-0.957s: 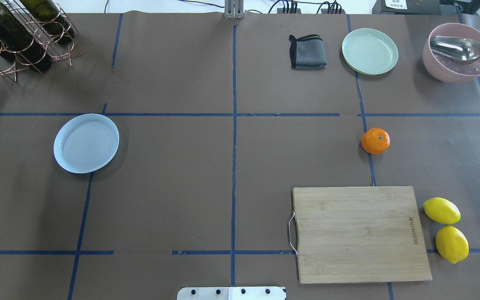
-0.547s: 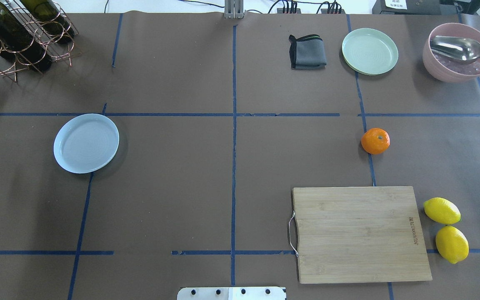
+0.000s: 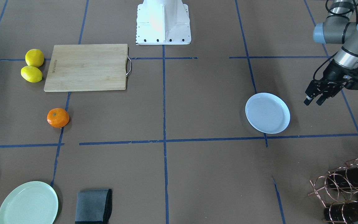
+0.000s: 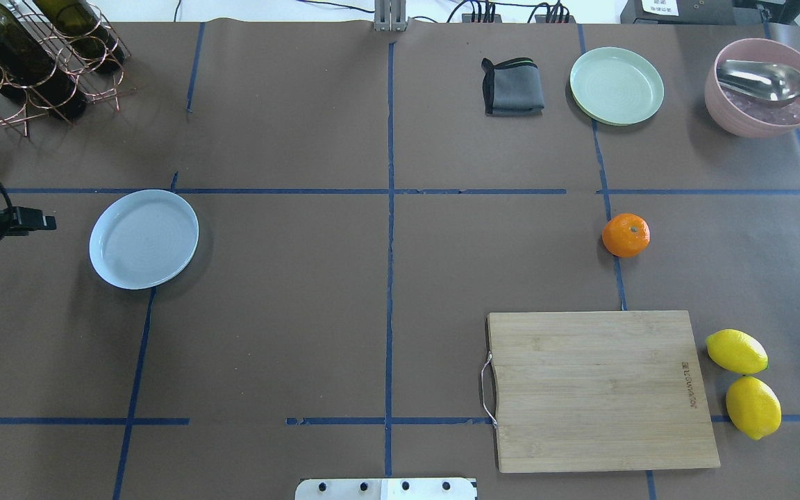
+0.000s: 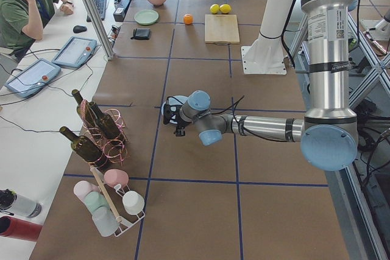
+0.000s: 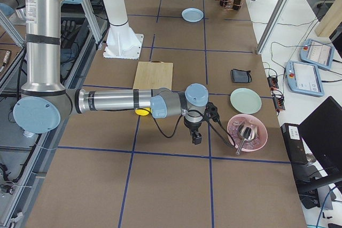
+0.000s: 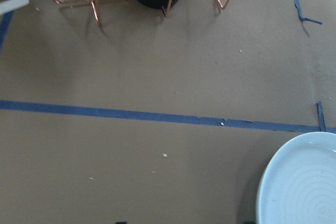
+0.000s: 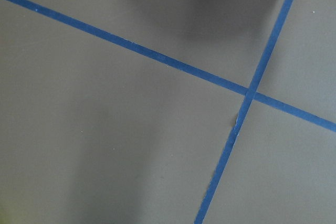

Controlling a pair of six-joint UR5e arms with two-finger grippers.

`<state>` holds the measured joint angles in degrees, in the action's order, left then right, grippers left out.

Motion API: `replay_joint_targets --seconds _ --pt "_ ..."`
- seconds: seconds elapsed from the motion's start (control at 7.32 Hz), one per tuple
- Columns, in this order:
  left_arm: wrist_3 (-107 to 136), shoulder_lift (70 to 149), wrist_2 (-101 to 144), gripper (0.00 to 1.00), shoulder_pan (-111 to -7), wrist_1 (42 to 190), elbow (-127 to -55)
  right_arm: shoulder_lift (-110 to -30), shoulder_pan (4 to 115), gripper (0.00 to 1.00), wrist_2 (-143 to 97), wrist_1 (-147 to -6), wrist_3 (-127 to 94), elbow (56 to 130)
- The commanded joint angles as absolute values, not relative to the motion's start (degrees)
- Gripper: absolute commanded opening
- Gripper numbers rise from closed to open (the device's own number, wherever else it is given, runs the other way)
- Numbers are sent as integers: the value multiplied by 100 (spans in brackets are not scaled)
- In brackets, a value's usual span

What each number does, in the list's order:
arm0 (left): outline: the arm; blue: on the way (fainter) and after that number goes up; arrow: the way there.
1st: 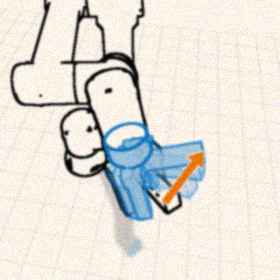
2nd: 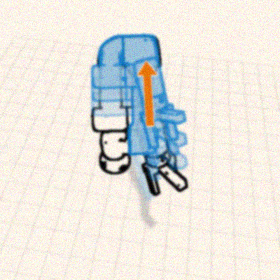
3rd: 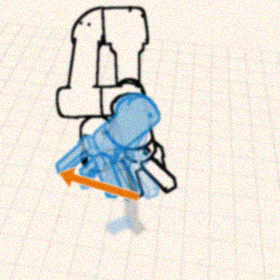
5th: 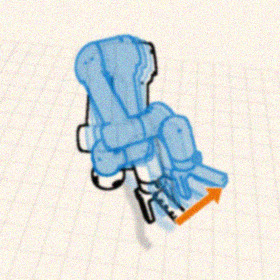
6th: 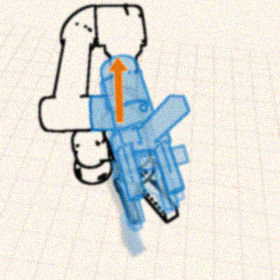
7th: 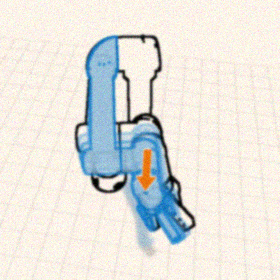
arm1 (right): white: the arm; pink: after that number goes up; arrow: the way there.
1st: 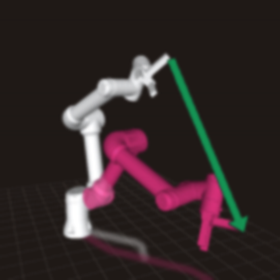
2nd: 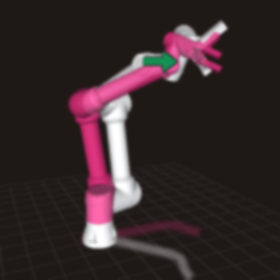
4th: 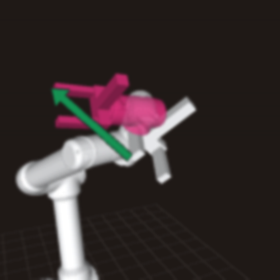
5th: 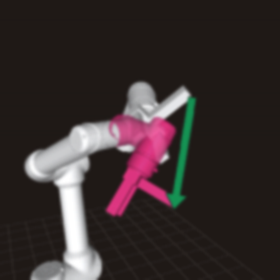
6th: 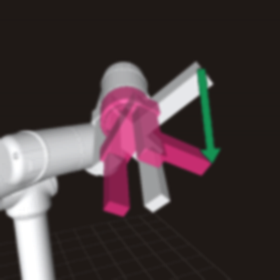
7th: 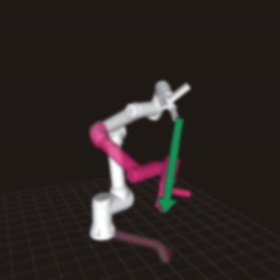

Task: Pick orange to plate
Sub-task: 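Reach the left gripper to the edge of the white plate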

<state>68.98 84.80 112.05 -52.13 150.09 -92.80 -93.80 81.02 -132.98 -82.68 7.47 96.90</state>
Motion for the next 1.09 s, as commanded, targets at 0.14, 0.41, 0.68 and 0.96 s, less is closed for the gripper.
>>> replay_joint_targets --seconds 0.14,0.41,0.68,0.96 --pt "7602 8920 10778 56 -4598 14994 -8958 -9422 8104 100 -13298 -8262 747 9703" --pt "7594 9009 10688 56 -4562 14994 -8737 -9431 8104 100 -13289 -8262 747 9703" --pt "7629 9018 10696 14 -4544 14994 -8762 -9439 8104 100 -13289 -8262 747 9703" --pt "7603 9026 10705 0 -4544 14994 -8780 -9439 8104 100 -13289 -8262 747 9694"
